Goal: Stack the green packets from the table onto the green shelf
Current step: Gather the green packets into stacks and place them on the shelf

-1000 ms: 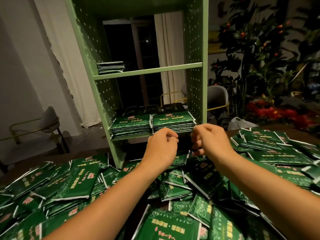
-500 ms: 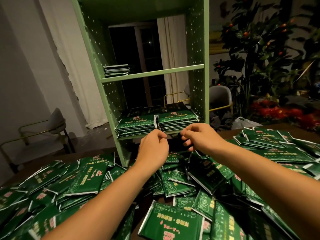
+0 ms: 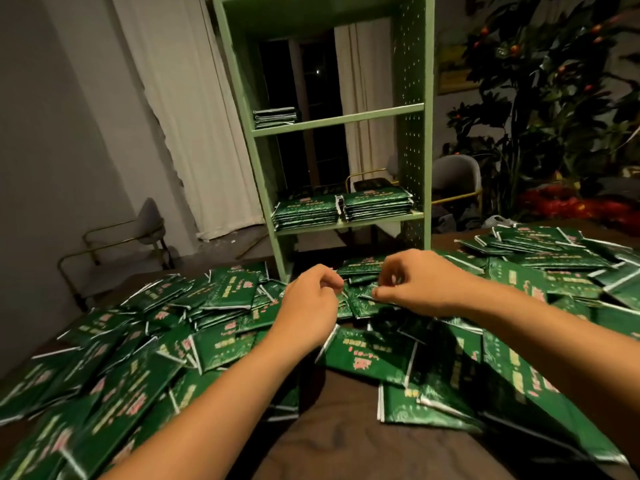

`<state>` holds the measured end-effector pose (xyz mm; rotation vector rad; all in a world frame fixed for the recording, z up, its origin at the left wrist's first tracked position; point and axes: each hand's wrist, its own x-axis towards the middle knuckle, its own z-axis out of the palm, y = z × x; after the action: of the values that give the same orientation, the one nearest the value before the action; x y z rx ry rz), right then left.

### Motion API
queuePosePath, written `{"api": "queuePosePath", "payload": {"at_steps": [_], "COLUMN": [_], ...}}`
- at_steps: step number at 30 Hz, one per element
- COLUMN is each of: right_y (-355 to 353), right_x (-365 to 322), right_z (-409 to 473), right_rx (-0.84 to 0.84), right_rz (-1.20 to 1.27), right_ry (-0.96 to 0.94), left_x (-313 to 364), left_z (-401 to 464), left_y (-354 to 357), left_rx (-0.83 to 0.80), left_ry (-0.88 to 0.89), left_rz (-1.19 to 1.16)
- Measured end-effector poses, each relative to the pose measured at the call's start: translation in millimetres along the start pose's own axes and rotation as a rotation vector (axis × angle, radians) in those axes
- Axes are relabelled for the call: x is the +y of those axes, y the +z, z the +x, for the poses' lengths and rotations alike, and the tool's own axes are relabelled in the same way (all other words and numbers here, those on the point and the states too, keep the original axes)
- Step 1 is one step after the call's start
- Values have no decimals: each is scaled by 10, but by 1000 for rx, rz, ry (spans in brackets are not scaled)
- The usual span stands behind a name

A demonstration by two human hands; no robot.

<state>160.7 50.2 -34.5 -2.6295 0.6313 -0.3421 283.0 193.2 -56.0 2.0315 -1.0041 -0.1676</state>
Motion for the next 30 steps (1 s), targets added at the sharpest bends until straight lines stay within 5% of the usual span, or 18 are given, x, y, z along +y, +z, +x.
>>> {"api": "queuePosePath", "payload": {"at_steps": [12, 20, 30], "right_y": [-146, 7, 45], "right_x": [32, 102, 224], "right_z": [-701, -744, -656], "right_rx": [-305, -283, -197], "right_rz": [-616, -388, -297], "right_ry": [234, 205, 187], "left_x": [-346, -363, -391], "left_z": [-501, -582, -627], "left_y": [460, 413, 336], "left_rx": [-244, -129, -209], "left_ry": [225, 214, 278], "left_rz": [321, 343, 384]}}
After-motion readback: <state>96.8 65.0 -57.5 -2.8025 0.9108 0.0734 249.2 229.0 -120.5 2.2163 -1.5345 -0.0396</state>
